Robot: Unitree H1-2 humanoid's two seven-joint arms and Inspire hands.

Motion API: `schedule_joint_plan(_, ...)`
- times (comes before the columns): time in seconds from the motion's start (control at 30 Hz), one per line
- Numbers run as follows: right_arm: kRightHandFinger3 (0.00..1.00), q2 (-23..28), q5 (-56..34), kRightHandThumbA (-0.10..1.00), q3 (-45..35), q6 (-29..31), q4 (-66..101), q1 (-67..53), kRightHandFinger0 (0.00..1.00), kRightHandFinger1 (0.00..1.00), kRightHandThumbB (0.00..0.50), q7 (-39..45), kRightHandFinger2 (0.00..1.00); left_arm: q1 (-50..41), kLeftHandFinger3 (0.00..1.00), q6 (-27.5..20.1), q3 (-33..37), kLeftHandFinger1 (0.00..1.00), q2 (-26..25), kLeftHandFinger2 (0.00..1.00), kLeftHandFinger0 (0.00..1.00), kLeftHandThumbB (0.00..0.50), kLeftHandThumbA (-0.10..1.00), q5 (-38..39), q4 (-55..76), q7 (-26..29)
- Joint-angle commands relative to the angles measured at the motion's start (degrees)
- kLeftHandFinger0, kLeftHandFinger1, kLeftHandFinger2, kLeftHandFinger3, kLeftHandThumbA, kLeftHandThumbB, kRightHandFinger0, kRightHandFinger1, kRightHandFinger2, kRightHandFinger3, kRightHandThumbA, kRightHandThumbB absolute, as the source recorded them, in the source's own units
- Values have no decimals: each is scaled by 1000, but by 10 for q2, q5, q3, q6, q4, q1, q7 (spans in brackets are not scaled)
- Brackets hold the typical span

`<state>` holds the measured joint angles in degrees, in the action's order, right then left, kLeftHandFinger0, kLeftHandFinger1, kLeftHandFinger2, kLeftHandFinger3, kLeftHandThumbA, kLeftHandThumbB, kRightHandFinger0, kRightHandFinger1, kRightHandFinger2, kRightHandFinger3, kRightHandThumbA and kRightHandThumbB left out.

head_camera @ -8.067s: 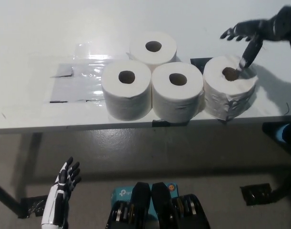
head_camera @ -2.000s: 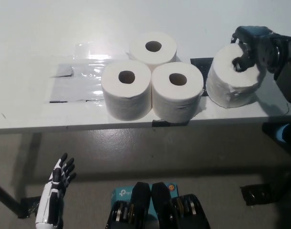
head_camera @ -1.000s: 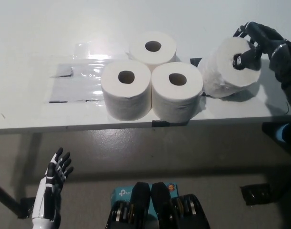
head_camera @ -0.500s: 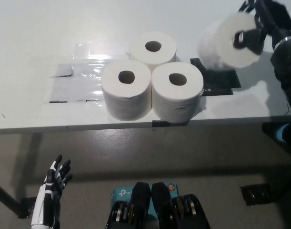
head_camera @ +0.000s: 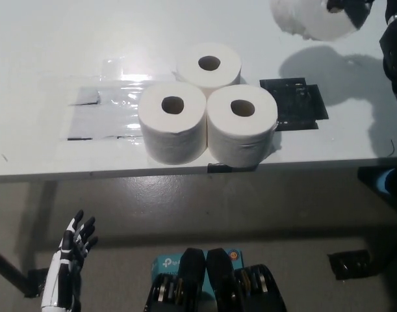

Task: A few rolls of toilet paper are kept infront of the robot and the robot uses its right hand to lift one of the rolls and and places it on top of the other rolls to stack it.

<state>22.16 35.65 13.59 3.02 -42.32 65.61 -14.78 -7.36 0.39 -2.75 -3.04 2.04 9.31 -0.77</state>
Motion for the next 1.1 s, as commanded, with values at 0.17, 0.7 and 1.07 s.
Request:
schedule_joint_plan(0.17,80,0,-28,863,-24,-23,141,23,0,17,0,48,253,-4,1000,-14,-2,1000,-1,930,1000,76,1000,1,12,-1)
schedule_joint_plan(0.7,64,-38,-2,813,35,-33,234,-37,0,0,0,142,219,-4,1000,-11,2,1000,-4,924,1000,55,1000,-2,15,-4)
schedule_joint_plan(1.07,66,-48,12,772,73,-9,208,-40,0,0,0,157,290,-2,1000,-10,3,1000,-7,920,1000,52,1000,-2,16,-7)
